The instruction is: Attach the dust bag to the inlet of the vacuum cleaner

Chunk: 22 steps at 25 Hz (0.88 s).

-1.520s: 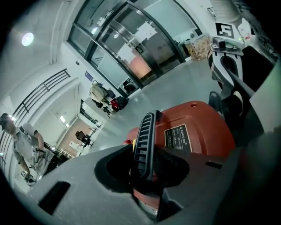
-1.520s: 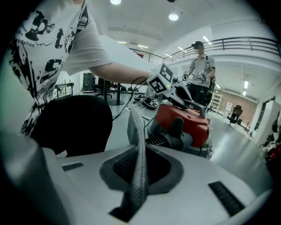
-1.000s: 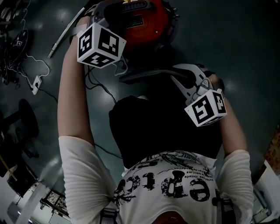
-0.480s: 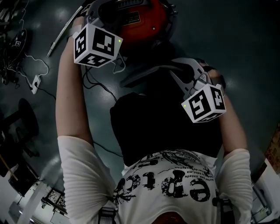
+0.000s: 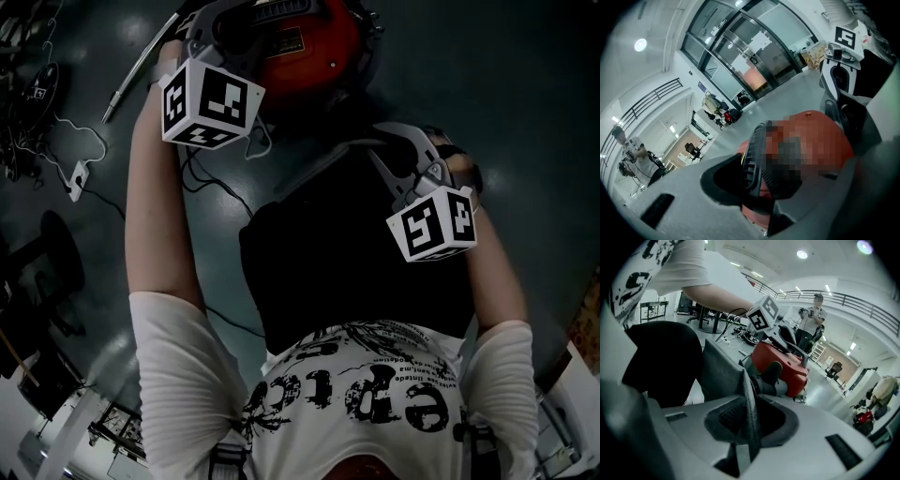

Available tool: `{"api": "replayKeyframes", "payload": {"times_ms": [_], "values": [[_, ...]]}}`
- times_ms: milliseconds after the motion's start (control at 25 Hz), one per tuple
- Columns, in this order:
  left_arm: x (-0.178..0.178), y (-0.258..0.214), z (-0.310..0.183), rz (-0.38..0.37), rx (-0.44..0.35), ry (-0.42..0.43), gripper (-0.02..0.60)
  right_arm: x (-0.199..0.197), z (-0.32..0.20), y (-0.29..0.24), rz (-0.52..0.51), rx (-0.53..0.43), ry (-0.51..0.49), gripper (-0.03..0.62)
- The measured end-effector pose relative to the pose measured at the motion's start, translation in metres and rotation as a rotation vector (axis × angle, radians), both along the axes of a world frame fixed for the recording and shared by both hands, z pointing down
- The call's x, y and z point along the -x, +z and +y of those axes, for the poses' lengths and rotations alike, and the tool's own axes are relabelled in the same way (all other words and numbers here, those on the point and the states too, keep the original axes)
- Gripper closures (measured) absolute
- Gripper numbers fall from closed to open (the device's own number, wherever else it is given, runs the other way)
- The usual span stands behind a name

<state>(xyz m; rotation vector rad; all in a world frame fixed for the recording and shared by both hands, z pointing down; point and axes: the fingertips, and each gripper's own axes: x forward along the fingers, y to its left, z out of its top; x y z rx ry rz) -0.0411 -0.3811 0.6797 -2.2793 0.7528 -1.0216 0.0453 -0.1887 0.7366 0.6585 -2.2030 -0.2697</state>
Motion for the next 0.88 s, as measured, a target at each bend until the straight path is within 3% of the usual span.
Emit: {"api": "replayKeyframes", "payload": {"times_ms": [400, 640, 760, 800, 880], "values": [[0.0, 0.003, -0.003, -0.002, 0.01, -0.007, 0.462, -0.002, -0.019, 0.0, -0.051, 0.024, 0.09, 0.53], [-0.001, 0.006, -0.002, 0.019, 0.036, 0.002, 0.462, -0.004, -0.021, 0.006, -0.116, 0.199, 0.073, 0.523], [-0.002, -0.001, 0.003, 0.021, -0.012, 0.024, 0.453, -0.006, -0.022, 0.005, -0.093, 0.211, 0.064, 0.518], [-0.004, -0.012, 0.01, 0.036, -0.045, 0.041, 0.418, -0.008, -0.022, 0.003, -0.077, 0.193, 0.065, 0.489], [-0.007, -0.048, 0.027, 0.13, -0.108, 0.057, 0.367, -0.014, -0.023, -0.001, -0.048, 0.156, 0.06, 0.447]]}}
